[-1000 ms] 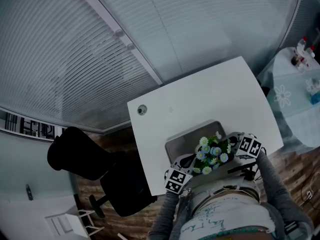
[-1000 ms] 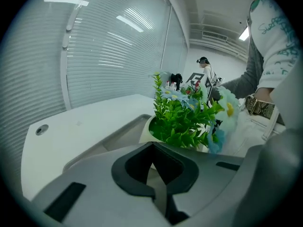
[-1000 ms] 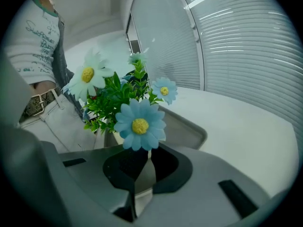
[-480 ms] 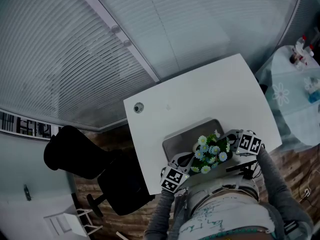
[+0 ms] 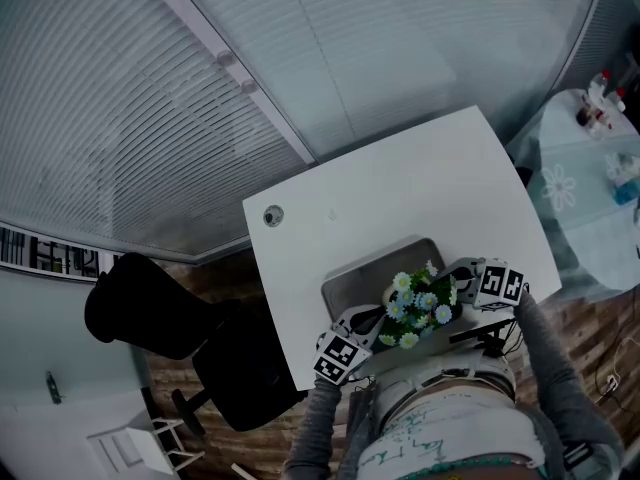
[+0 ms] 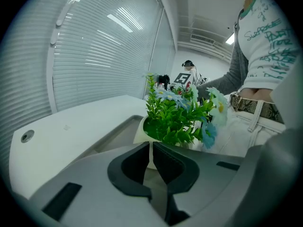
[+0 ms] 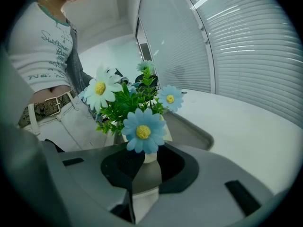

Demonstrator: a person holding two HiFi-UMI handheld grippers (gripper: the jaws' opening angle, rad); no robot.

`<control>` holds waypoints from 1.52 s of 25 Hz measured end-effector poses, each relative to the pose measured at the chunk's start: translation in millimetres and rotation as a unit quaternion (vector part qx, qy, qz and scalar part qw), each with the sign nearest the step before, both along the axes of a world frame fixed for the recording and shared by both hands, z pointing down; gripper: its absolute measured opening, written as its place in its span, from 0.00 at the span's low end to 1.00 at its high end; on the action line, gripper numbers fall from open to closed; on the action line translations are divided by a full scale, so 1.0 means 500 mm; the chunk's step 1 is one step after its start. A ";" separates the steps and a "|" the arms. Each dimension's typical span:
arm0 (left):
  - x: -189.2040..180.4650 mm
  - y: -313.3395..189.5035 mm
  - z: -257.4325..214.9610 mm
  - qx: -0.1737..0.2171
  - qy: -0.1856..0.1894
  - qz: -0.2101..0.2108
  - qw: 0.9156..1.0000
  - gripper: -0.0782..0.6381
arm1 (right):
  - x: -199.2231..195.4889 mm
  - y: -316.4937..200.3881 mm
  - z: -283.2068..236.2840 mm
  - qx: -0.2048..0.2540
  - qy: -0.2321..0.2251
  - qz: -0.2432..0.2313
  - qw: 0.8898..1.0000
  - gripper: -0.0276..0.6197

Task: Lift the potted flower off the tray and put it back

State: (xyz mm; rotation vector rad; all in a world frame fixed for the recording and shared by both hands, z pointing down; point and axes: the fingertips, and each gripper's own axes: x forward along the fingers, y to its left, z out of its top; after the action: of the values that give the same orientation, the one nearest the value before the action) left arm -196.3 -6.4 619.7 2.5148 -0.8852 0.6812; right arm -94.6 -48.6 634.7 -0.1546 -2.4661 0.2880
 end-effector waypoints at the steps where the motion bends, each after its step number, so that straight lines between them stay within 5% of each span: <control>1: 0.000 0.001 0.000 -0.002 0.001 0.004 1.000 0.13 | 0.001 -0.003 -0.001 0.000 0.001 0.002 1.000 0.16; 6: -0.006 0.004 0.006 -0.013 0.003 0.019 1.000 0.31 | 0.001 0.003 -0.009 -0.025 -0.009 -0.008 1.000 0.42; 14: 0.021 0.012 0.011 -0.019 0.016 0.059 0.998 0.54 | -0.019 0.025 -0.006 -0.011 -0.006 -0.036 0.999 0.55; 23: 0.045 -0.003 0.025 -0.017 0.000 0.104 0.994 0.66 | -0.045 0.034 0.003 0.014 0.002 -0.058 0.998 0.60; 38: 0.082 -0.018 0.048 -0.011 -0.017 0.140 0.990 0.70 | -0.065 0.041 0.012 0.008 -0.004 -0.082 0.997 0.62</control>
State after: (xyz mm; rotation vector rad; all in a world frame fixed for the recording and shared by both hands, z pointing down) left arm -155.4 -15.2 643.7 2.6415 -0.5346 0.8159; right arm -127.3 -28.0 640.6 -0.3499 -2.4445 0.1968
